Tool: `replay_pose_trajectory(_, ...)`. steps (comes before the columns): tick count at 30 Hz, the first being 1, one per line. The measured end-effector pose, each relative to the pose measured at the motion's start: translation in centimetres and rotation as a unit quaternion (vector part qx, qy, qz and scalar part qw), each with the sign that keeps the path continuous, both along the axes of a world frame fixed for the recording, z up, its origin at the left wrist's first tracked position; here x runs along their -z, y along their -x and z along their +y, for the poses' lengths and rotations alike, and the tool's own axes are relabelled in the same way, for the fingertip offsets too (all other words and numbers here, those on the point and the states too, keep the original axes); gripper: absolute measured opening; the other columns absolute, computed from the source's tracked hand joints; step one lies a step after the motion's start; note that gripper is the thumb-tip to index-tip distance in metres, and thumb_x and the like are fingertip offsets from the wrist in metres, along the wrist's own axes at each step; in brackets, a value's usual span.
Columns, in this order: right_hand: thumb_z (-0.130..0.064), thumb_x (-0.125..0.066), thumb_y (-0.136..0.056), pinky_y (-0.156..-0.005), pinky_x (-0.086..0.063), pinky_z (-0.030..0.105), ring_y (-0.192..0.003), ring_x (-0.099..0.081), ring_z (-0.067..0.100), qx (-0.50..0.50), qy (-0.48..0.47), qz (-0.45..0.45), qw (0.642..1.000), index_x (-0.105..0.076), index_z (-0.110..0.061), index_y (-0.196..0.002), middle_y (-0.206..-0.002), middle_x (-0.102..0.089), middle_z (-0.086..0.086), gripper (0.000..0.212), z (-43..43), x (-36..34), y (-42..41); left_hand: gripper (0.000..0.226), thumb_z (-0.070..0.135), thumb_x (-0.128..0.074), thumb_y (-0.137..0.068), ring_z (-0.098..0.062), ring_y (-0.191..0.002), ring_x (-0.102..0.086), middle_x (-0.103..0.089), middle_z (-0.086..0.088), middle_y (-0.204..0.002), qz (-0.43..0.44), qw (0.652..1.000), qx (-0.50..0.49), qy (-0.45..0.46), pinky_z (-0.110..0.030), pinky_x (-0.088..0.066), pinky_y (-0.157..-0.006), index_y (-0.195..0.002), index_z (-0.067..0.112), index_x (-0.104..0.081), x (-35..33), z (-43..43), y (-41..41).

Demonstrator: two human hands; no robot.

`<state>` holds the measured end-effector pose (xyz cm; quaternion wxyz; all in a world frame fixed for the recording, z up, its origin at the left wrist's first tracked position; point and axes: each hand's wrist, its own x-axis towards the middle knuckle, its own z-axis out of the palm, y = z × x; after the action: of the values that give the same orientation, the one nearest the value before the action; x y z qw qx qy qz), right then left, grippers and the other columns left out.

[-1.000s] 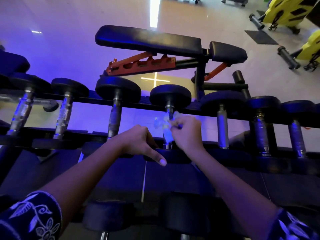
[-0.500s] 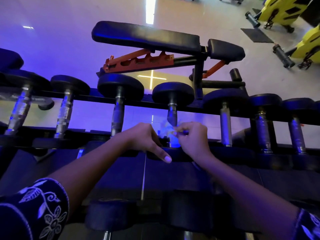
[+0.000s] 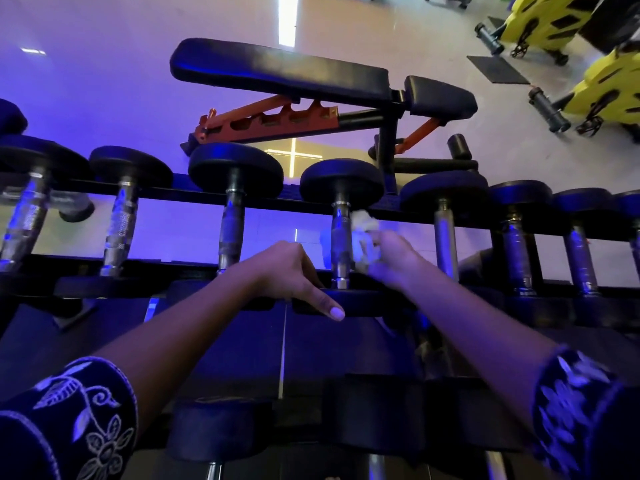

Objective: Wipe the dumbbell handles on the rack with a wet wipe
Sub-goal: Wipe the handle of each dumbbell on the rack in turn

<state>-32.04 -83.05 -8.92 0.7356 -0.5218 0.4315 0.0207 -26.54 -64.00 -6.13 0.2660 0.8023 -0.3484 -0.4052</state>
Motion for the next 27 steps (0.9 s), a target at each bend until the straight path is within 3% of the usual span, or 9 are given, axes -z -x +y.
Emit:
replay_pose_trajectory(3, -0.006, -0.028, -0.089, -0.073, -0.051, 0.036, -0.073, -0.062, 0.026, 0.057, -0.102, -0.062, 0.991, -0.06, -0.002, -0.089, -0.082, -0.065, 0.012, 0.032, -0.2, -0.6, -3.6, 0.058, 0.069, -0.082, -0.046, 0.0, -0.062, -0.059, -0.072, 0.007, -0.065, 0.001, 1.0, 0.005, 0.001, -0.021, -0.044, -0.058, -0.081, 0.023, -0.081, 0.0, -0.1, 0.1)
replay_pose_trajectory(6, -0.01, -0.028, -0.088, -0.062, -0.045, 0.031, -0.054, -0.046, 0.023, 0.012, -0.103, -0.025, 0.994, -0.053, -0.008, -0.073, -0.058, -0.049, 0.008, 0.028, 1.8, 0.0, -2.2, 0.057, 0.069, -0.082, -0.047, 0.003, -0.056, -0.054, -0.071, 0.008, -0.063, 0.007, 1.0, 0.007, 0.005, -0.021, -0.043, -0.057, -0.078, 0.021, -0.08, -0.1, -0.1, 0.2)
replay_pose_trajectory(9, -0.012, -0.024, -0.094, -0.063, -0.045, 0.038, -0.059, -0.051, 0.027, -0.006, -0.109, 0.02, 0.994, -0.051, -0.004, -0.073, -0.062, -0.052, 0.012, 0.035, 1.9, 0.3, 0.5, 0.058, 0.069, -0.082, -0.047, 0.0, -0.057, -0.053, -0.072, 0.003, -0.066, 0.013, 1.0, 0.007, 0.011, -0.023, -0.042, -0.058, -0.076, 0.018, -0.08, -0.1, 0.0, 0.1)
replay_pose_trajectory(13, 0.003, -0.021, -0.089, -0.051, -0.057, 0.03, -0.061, -0.065, 0.025, 0.031, -0.091, -0.041, 0.995, -0.052, -0.001, -0.087, -0.071, -0.064, 0.015, 0.031, -0.4, -1.2, -1.7, 0.053, 0.067, -0.084, -0.048, 0.002, -0.056, -0.055, -0.07, 0.01, -0.06, 0.001, 1.0, 0.006, 0.012, -0.024, -0.044, -0.058, -0.071, 0.02, -0.078, 0.1, -0.1, 0.1)
replay_pose_trajectory(16, 0.012, -0.028, -0.086, -0.061, -0.058, 0.035, -0.085, -0.055, 0.029, 0.011, -0.034, -0.046, 0.998, -0.051, -0.004, -0.101, -0.098, -0.049, 0.016, 0.032, -1.1, -1.8, -2.8, 0.053, 0.068, -0.084, -0.047, -0.003, -0.059, -0.058, -0.07, 0.009, -0.06, 0.003, 1.0, 0.004, 0.006, -0.028, -0.045, -0.058, -0.069, 0.02, -0.078, 0.2, -0.1, 0.1)
replay_pose_trajectory(18, 0.017, -0.031, -0.086, -0.059, -0.055, 0.025, -0.08, -0.051, 0.023, -0.079, 0.003, -0.061, 0.995, -0.054, -0.005, -0.093, -0.09, -0.051, 0.011, 0.033, -0.8, -1.9, -0.8, 0.051, 0.067, -0.085, -0.047, -0.006, -0.065, -0.063, -0.071, 0.008, -0.062, 0.008, 1.0, 0.006, 0.006, -0.036, -0.052, -0.065, -0.065, 0.021, -0.077, 0.1, -0.1, 0.1)
replay_pose_trajectory(20, 0.014, -0.049, -0.086, -0.053, -0.05, 0.019, -0.068, -0.056, 0.018, -0.139, 0.069, -0.056, 0.986, -0.059, -0.004, -0.082, -0.072, -0.061, 0.005, 0.021, 0.4, -2.0, 1.7, 0.046, 0.066, -0.085, -0.046, -0.007, -0.07, -0.067, -0.071, 0.009, -0.063, 0.008, 1.0, 0.009, 0.008, -0.039, -0.055, -0.073, -0.061, 0.024, -0.074, 0.0, -0.1, 0.0)
replay_pose_trajectory(24, -0.002, -0.079, -0.069, -0.063, -0.05, 0.024, -0.069, -0.062, 0.013, -0.06, 0.324, -0.023, 0.944, -0.064, -0.012, -0.071, -0.076, -0.067, 0.005, 0.018, 1.1, -1.8, 0.4, 0.054, 0.067, -0.086, -0.045, -0.01, -0.061, -0.059, -0.072, -0.002, -0.065, 0.024, 1.0, 0.004, 0.003, -0.033, -0.046, -0.062, -0.061, 0.016, -0.074, -0.3, -0.2, 0.1)
replay_pose_trajectory(27, -0.007, -0.081, -0.067, -0.066, -0.051, 0.023, -0.069, -0.061, 0.01, -0.008, 0.372, -0.051, 0.927, -0.066, -0.017, -0.065, -0.072, -0.067, 0.001, 0.018, 1.6, -2.0, -1.3, 0.057, 0.068, -0.085, -0.044, -0.011, -0.059, -0.056, -0.072, -0.005, -0.066, 0.027, 1.0, -0.009, 0.002, -0.031, -0.042, -0.06, -0.061, 0.015, -0.074, -0.3, -0.1, 0.3)
